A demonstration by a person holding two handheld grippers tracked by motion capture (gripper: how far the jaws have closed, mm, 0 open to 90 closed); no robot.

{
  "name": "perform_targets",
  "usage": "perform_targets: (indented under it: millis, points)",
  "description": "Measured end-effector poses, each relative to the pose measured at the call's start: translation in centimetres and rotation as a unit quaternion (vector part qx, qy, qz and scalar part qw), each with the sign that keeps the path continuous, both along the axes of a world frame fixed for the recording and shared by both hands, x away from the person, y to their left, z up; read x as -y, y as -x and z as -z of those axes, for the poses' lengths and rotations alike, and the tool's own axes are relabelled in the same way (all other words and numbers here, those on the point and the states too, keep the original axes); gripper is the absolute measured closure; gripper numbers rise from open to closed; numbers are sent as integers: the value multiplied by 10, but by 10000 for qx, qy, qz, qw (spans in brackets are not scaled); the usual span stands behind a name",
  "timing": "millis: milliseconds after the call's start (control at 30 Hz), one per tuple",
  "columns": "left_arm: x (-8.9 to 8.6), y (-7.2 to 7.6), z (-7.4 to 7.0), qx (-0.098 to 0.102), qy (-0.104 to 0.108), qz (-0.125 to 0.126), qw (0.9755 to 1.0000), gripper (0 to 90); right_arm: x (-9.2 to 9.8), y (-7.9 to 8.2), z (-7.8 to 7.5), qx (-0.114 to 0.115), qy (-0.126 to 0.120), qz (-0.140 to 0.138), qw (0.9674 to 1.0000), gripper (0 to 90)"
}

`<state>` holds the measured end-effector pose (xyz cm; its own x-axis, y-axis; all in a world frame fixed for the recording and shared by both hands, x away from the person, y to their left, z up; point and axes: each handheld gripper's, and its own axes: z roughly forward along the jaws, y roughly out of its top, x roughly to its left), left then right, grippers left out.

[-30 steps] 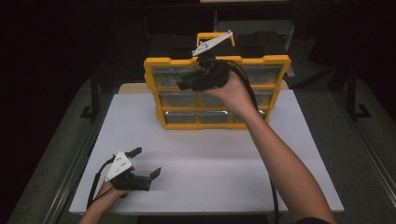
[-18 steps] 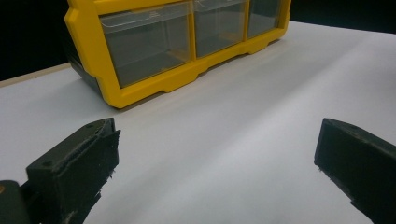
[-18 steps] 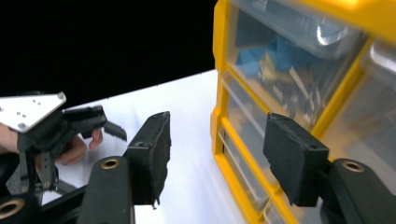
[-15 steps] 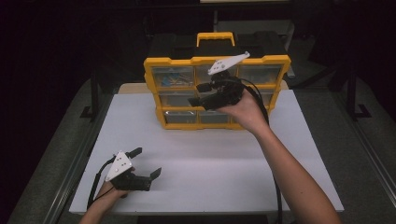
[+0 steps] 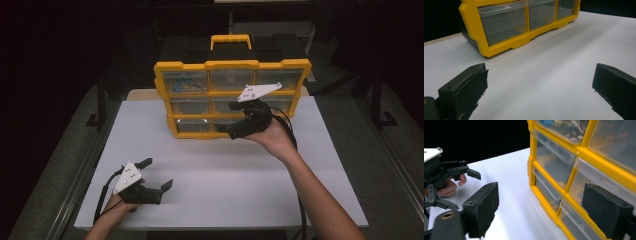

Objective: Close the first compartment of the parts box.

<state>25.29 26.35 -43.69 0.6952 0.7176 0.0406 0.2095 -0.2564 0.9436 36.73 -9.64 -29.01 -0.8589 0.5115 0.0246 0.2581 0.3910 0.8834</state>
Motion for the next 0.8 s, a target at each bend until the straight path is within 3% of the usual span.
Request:
perform_targets:
  millis: [267, 400, 600, 800]
  points:
    - [0, 0, 0, 14, -10, 16, 10000, 0, 8, 8, 22, -22, -19, 298, 9996, 12]
    - [0, 0, 0, 26, -22, 21, 10000, 0, 15, 12, 32, -50, -40, 423, 9991, 0]
    - [0, 0, 0, 17, -15, 16, 10000, 0, 21, 17, 42, -46, -70, 380, 9992, 0]
    - [0, 1, 0, 12, 20, 8, 10000, 0, 36, 30, 61, -61, -161, 517, 9985, 0]
